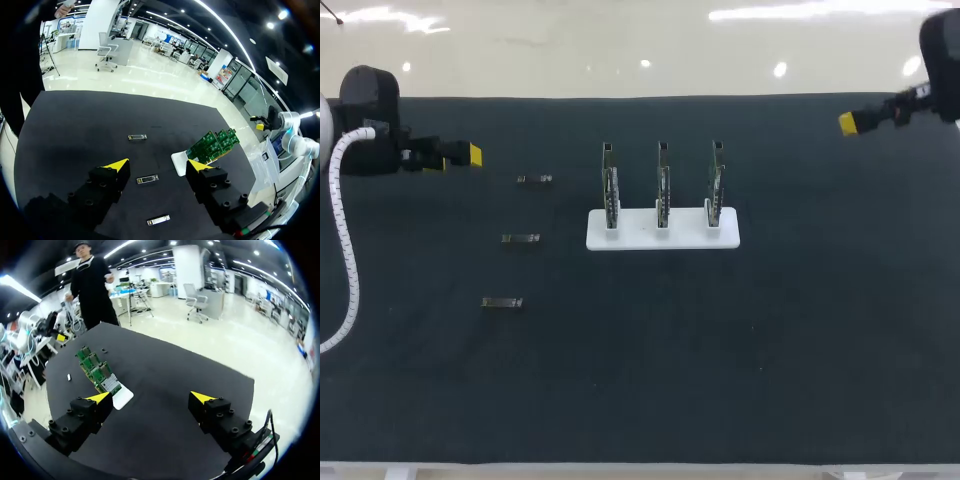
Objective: Pick up the optical module with the left hand, and insert it into the network port with the right hand.
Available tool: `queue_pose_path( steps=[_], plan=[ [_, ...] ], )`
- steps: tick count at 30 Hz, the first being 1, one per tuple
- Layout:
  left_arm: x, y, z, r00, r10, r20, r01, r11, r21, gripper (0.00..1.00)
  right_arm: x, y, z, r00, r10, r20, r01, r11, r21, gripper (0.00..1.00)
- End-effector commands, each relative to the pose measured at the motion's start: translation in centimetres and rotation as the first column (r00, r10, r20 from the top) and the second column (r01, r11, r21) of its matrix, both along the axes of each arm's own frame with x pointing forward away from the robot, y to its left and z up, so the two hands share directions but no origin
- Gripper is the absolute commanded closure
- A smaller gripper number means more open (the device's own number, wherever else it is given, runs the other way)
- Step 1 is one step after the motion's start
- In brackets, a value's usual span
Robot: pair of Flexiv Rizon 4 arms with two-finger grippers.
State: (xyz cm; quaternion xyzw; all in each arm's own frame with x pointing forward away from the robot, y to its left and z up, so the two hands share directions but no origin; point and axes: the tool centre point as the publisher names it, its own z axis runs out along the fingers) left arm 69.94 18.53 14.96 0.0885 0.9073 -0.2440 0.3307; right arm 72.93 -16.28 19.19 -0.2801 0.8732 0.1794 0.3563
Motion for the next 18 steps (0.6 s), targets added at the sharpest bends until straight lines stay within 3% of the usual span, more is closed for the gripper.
queue_pose_path(
  steps=[1,11,18],
  plan=[
    [0.1,-0.1,0.1,1.0,0.002,-0.004,-0.002,1.0,0.004,0.0,2.5,1.1,1.2,0.961,0.273,-0.052,-0.273,0.962,-0.007,0.0],
    [0.1,-0.1,0.1,1.0,0.002,-0.004,-0.002,1.0,0.004,0.0,4.3,4.2,4.6,0.838,0.538,-0.089,-0.544,0.835,-0.081,0.0],
    [0.1,-0.1,0.1,1.0,0.002,-0.004,-0.002,1.0,0.004,0.0,4.0,6.3,5.0,0.751,0.651,-0.114,-0.66,0.745,-0.095,0.0]
  ],
)
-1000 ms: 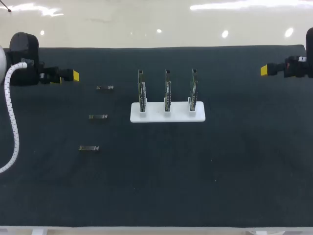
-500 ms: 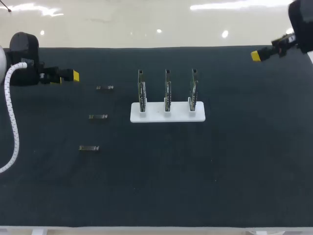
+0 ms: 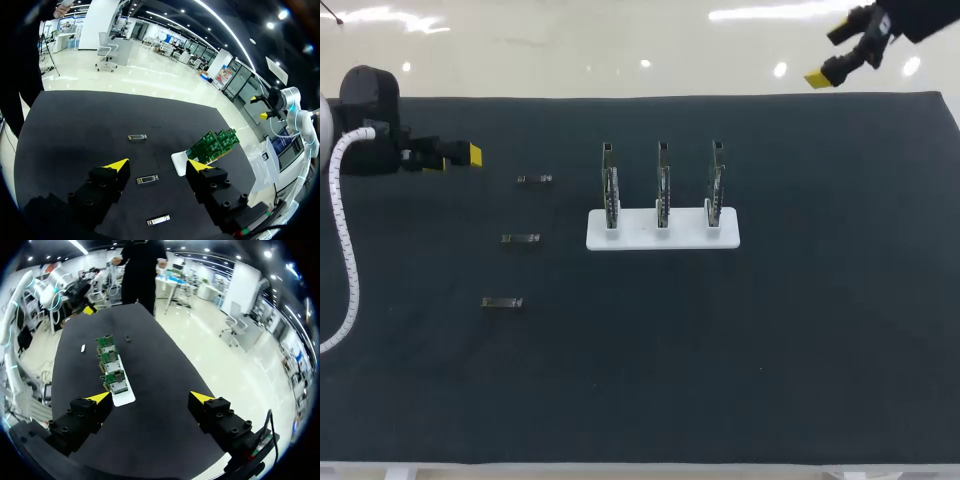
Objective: Pick up the optical module with the left hand, and insert it into the network port with the right hand.
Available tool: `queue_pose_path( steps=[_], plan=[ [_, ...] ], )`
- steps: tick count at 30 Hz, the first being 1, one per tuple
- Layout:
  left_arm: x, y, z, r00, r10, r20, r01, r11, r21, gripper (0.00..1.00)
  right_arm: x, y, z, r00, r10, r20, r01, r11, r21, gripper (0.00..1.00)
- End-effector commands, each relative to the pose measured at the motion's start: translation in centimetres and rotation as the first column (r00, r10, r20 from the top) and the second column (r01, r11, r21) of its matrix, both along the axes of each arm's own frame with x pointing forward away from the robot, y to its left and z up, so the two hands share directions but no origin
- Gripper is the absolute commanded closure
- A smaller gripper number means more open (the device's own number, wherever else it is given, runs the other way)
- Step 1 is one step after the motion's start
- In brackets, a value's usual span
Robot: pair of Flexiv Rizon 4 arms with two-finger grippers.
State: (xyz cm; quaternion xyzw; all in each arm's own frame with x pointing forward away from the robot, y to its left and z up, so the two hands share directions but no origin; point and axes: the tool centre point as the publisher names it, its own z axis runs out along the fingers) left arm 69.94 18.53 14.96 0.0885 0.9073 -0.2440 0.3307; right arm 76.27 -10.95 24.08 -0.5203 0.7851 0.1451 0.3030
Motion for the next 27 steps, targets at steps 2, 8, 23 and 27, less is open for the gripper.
queue_pose_path(
  steps=[2,8,23,27],
  plan=[
    [0.1,-0.1,0.1,1.0,0.002,-0.004,-0.002,1.0,0.004,0.0,0.3,1.6,0.0,0.946,0.272,-0.175,-0.266,0.962,0.059,0.0],
    [0.1,-0.1,0.1,1.0,0.002,-0.004,-0.002,1.0,0.004,0.0,-1.1,3.5,-0.6,0.928,0.331,-0.172,-0.328,0.944,0.045,0.0],
    [0.1,-0.1,0.1,1.0,0.002,-0.004,-0.002,1.0,0.004,0.0,-3.7,7.4,-4.1,0.937,0.329,-0.114,-0.326,0.944,0.048,0.0],
    [0.1,-0.1,0.1,1.0,0.002,-0.004,-0.002,1.0,0.004,0.0,-4.1,7.4,-4.3,0.95,0.288,-0.12,-0.283,0.958,0.056,0.0]
  ],
)
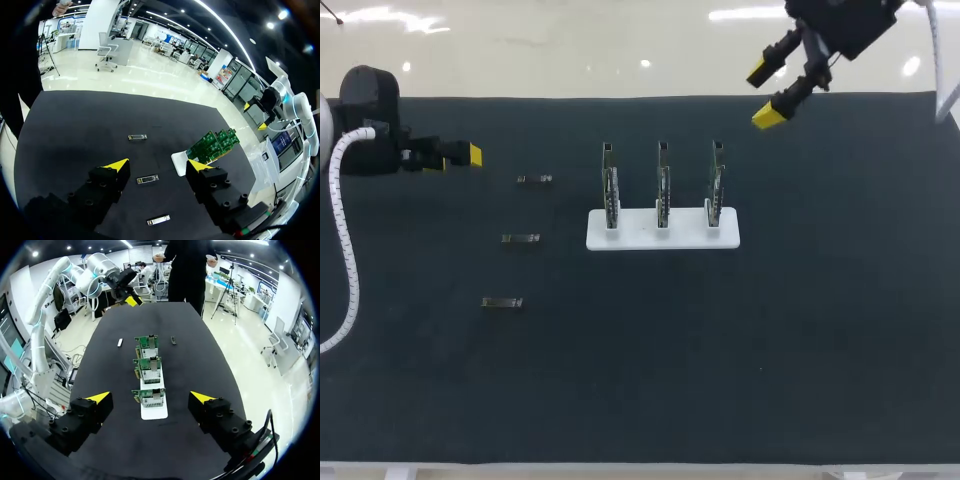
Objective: Pick up the optical module with the left hand, and insert it into the network port with the right hand.
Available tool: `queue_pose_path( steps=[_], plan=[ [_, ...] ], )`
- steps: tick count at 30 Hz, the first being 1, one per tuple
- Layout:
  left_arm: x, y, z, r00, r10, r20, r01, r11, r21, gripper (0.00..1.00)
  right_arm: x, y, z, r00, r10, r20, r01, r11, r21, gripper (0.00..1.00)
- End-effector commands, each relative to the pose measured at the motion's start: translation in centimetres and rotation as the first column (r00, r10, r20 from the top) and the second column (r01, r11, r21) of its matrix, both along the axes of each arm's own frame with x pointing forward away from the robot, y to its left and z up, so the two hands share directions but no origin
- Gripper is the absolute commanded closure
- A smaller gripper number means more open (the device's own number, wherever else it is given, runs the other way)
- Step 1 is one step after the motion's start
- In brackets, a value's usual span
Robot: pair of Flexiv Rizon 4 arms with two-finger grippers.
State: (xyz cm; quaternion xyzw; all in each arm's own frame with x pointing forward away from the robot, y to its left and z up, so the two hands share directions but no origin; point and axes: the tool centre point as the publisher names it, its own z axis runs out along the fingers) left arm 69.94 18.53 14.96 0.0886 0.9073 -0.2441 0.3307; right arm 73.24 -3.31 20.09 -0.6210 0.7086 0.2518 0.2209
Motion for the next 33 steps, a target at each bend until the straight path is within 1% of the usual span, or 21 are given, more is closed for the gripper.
queue_pose_path(
  steps=[1,3,9,11,13,14,17,18,19,21,22,23,24,26,28,29,30,31,32,33],
  plan=[
    [0.1,-0.1,0.1,1.0,0.002,-0.004,-0.002,1.0,0.004,0.0,-1.1,-0.2,-0.3,0.999,-0.039,0.038,0.039,0.999,-0.001,0.0],
    [0.1,-0.1,0.1,1.0,0.002,-0.004,-0.002,1.0,0.004,0.0,-1.1,-0.2,-0.3,0.999,-0.039,0.038,0.039,0.999,-0.001,0.0],
    [-1.2,0.2,0.1,0.997,-0.071,0.006,0.071,0.997,0.011,0.0,-1.1,-0.2,-0.3,0.999,-0.039,0.038,0.039,0.999,-0.001,0.0],
    [-1.6,0.4,-0.1,0.994,-0.111,0.002,0.111,0.993,0.036,0.0,-1.1,-0.2,-0.3,0.999,-0.039,0.038,0.039,0.999,-0.001,0.0],
    [-2.1,0.6,-0.4,0.988,-0.153,0.013,0.152,0.987,0.05,0.0,-1.1,-0.2,-0.3,0.999,-0.039,0.038,0.039,0.999,-0.001,0.0],
    [-2.4,0.7,-0.6,0.983,-0.182,0.012,0.18,0.981,0.064,0.0,-1.1,-0.2,-0.3,0.999,-0.039,0.038,0.039,0.999,-0.001,0.0],
    [-3.0,0.8,-1.3,0.966,-0.255,0.033,0.25,0.962,0.112,0.0,-1.1,-0.2,-0.3,0.999,-0.039,0.038,0.039,0.999,-0.001,0.0],
    [-3.2,0.9,-1.6,0.954,-0.296,0.051,0.287,0.948,0.139,0.0,-1.1,-0.2,-0.3,0.999,-0.039,0.038,0.039,0.999,-0.001,0.0],
    [-3.4,1.0,-2.0,0.945,-0.314,0.089,0.3,0.943,0.142,0.0,-1.1,-0.2,-0.3,0.999,-0.039,0.038,0.039,0.999,-0.001,0.0],
    [-3.7,1.0,-2.6,0.923,-0.376,0.084,0.355,0.915,0.192,0.0,-1.1,-0.2,-0.3,0.999,-0.039,0.038,0.039,0.999,-0.001,0.0],
    [-3.8,1.0,-2.9,0.914,-0.394,0.098,0.369,0.907,0.205,0.0,-1.1,-0.2,-0.3,0.999,-0.039,0.038,0.039,0.999,-0.001,0.0],
    [-3.9,1.0,-3.2,0.9,-0.424,0.103,0.394,0.89,0.228,0.0,-1.1,-0.2,-0.3,0.999,-0.039,0.038,0.039,0.999,-0.001,0.0],
    [-4.0,1.0,-3.5,0.887,-0.451,0.096,0.416,0.873,0.254,0.0,-1.1,-0.2,-0.3,0.999,-0.039,0.038,0.039,0.999,-0.001,0.0],
    [-4.2,0.9,-3.9,0.856,-0.506,0.104,0.458,0.836,0.302,0.0,-1.1,-0.2,-0.3,0.999,-0.039,0.038,0.039,0.999,-0.001,0.0],
    [-4.4,0.9,-4.3,0.825,-0.56,0.083,0.505,0.794,0.338,0.0,-1.1,-0.2,-0.3,0.999,-0.039,0.038,0.039,0.999,-0.001,0.0],
    [-4.5,0.8,-4.6,0.815,-0.573,0.089,0.514,0.785,0.347,0.0,-1.1,-0.2,-0.3,0.999,-0.039,0.038,0.039,0.999,-0.001,0.0],
    [-4.5,0.7,-4.9,0.804,-0.585,0.108,0.517,0.777,0.359,0.0,-1.1,-0.2,-0.3,0.999,-0.039,0.038,0.039,0.999,-0.001,0.0],
    [-4.6,0.6,-5.2,0.788,-0.607,0.105,0.533,0.757,0.377,0.0,-1.1,-0.2,-0.3,0.999,-0.039,0.038,0.039,0.999,-0.001,0.0],
    [-4.6,0.5,-5.4,0.778,-0.622,0.091,0.546,0.74,0.392,0.0,-1.1,-0.2,-0.3,0.999,-0.039,0.038,0.039,0.999,-0.001,0.0],
    [-4.5,0.3,-5.6,0.761,-0.645,0.059,0.566,0.707,0.423,0.0,-1.1,-0.2,-0.3,0.999,-0.039,0.038,0.039,0.999,-0.001,0.0]
  ],
)
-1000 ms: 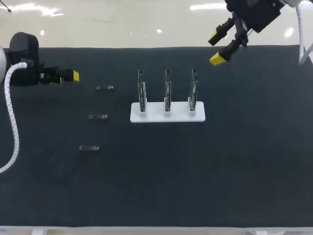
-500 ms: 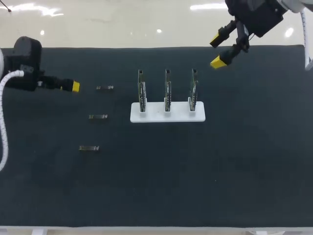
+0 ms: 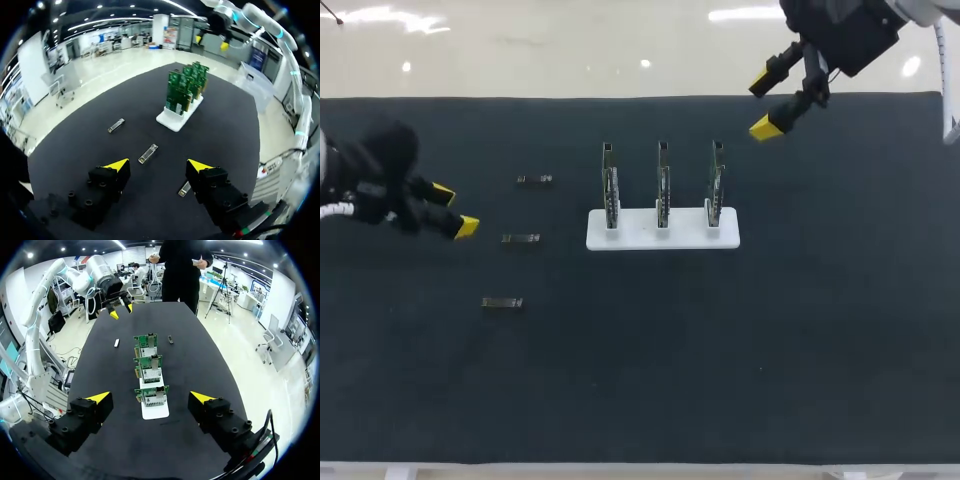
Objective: Pick up the optical module with the left hand, and insert it into the network port with the right hand.
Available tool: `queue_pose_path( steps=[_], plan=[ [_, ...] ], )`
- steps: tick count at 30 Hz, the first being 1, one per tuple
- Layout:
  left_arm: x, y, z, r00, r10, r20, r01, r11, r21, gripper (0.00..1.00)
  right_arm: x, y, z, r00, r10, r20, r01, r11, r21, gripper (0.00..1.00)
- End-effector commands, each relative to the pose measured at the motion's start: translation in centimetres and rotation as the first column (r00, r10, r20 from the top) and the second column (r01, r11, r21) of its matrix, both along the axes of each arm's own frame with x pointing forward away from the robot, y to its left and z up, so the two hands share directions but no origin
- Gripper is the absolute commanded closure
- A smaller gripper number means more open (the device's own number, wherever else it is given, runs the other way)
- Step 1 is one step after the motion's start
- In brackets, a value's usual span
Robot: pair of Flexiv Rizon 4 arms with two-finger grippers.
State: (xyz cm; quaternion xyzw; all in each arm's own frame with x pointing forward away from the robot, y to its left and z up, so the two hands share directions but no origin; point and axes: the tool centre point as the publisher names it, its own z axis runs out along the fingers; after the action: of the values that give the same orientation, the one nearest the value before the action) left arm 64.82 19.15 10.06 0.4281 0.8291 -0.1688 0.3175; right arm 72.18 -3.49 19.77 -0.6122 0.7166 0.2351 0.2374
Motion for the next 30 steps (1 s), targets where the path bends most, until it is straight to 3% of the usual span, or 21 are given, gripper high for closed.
queue_pose_path(
  steps=[1,3,5,23,25,26,30],
  plan=[
    [0.7,-0.5,-0.7,0.996,-0.086,-0.014,0.087,0.99,0.11,0.0,0.0,0.0,0.0,1.0,-0.001,0.001,0.001,1.0,0.001,0.0],
    [1.0,-0.9,-0.5,0.991,-0.121,-0.058,0.131,0.968,0.215,0.0,0.0,0.0,0.0,1.0,-0.001,0.001,0.001,1.0,0.001,0.0],
    [1.1,-0.9,-0.2,0.982,-0.172,-0.075,0.186,0.946,0.265,0.0,0.0,0.0,0.0,1.0,-0.001,0.001,0.001,1.0,0.001,0.0],
    [1.1,-0.9,-0.2,0.982,-0.172,-0.075,0.186,0.946,0.265,0.0,0.0,0.0,0.0,1.0,-0.001,0.001,0.001,1.0,0.001,0.0],
    [0.7,-0.8,-0.4,0.973,-0.206,-0.104,0.228,0.924,0.308,0.0,0.0,0.0,0.0,1.0,-0.001,0.001,0.001,1.0,0.001,0.0],
    [0.4,-0.8,-0.7,0.968,-0.238,-0.083,0.252,0.904,0.346,0.0,0.0,0.0,0.0,1.0,-0.001,0.001,0.001,1.0,0.001,0.0],
    [0.1,-0.9,-1.1,0.939,-0.303,-0.164,0.344,0.828,0.443,0.0,0.0,0.0,0.0,1.0,-0.001,0.001,0.001,1.0,0.001,0.0]
  ],
)
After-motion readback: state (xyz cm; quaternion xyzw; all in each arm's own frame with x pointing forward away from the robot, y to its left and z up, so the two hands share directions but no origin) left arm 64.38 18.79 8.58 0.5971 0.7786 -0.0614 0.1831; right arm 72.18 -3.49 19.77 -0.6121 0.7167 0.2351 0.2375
